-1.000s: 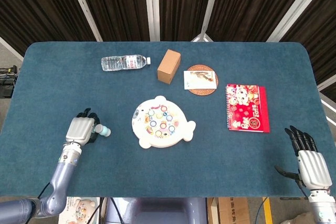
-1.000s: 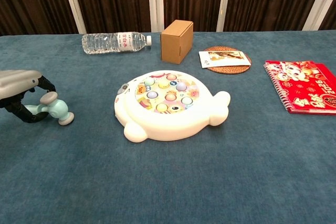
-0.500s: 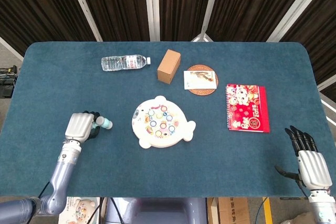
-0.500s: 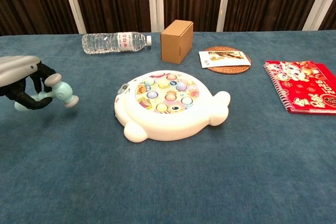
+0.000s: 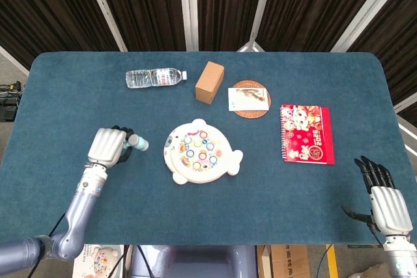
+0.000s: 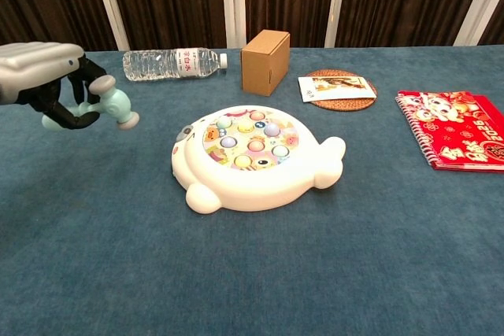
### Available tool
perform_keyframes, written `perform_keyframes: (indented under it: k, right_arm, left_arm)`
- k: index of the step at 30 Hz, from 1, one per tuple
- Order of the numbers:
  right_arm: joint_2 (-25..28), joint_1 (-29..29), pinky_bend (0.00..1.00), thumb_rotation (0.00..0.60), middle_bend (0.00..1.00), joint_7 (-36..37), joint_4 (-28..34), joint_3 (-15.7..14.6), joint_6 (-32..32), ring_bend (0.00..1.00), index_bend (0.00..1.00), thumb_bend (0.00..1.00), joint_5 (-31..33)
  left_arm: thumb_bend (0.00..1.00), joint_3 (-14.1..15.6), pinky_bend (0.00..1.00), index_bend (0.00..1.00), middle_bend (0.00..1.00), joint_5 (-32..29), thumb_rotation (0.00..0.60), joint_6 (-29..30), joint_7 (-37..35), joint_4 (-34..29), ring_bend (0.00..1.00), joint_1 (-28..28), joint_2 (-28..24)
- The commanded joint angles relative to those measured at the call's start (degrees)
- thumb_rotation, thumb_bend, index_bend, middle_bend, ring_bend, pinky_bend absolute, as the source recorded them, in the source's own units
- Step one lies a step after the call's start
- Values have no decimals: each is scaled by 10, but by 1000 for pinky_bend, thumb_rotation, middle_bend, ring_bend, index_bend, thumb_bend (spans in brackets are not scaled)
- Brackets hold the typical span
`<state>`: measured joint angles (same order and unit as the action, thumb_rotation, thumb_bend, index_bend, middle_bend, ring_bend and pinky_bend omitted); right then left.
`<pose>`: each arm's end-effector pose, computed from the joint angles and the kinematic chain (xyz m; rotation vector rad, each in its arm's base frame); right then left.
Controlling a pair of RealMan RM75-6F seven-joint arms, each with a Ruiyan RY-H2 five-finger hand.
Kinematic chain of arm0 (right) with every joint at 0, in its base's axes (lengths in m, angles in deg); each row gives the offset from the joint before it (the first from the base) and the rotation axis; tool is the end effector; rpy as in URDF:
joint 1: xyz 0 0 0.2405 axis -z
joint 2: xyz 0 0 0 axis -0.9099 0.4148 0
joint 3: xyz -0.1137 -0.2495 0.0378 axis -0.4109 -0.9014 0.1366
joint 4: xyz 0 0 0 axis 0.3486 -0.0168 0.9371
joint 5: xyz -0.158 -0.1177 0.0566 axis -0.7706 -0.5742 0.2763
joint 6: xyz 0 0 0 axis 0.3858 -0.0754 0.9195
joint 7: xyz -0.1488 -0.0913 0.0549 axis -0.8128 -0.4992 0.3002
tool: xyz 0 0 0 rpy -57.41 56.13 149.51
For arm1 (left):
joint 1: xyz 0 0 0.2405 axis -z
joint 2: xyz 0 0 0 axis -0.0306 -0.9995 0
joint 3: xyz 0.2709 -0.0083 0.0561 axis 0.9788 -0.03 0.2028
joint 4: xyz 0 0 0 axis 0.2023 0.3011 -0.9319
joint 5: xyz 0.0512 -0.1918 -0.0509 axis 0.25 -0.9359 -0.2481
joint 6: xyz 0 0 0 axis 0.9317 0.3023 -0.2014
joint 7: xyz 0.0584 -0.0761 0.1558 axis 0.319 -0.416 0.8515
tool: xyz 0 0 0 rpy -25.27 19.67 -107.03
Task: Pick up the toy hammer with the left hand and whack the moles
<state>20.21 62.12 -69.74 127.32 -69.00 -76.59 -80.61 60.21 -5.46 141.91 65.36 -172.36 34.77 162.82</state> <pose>-0.3244 -0.2080 0.1650 1.3314 -1.1128 0.9591 -0.1772 0.3754 0.0255 -1.6799 -0.8219 -0.7974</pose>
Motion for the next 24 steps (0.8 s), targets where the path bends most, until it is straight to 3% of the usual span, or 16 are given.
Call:
perform_keyframes:
  k: [1, 9, 24]
  right_arm:
    - [0, 0, 0, 600, 0, 0, 1, 0, 1, 0, 0, 162, 1]
    - [1, -1, 0, 600, 0, 4, 1, 2, 5, 0, 0, 162, 9]
    - [4, -1, 0, 600, 0, 15, 3, 4, 10, 0, 0, 162, 16]
  left_arm:
    - [722, -25, 569, 640, 529, -29, 600, -20, 39, -13, 412, 34, -1]
    - [722, -70, 569, 640, 530, -116, 600, -43, 118, -6, 412, 114, 27]
    - [722, -68, 569, 641, 531, -188, 600, -50, 174, 37, 412, 194, 80]
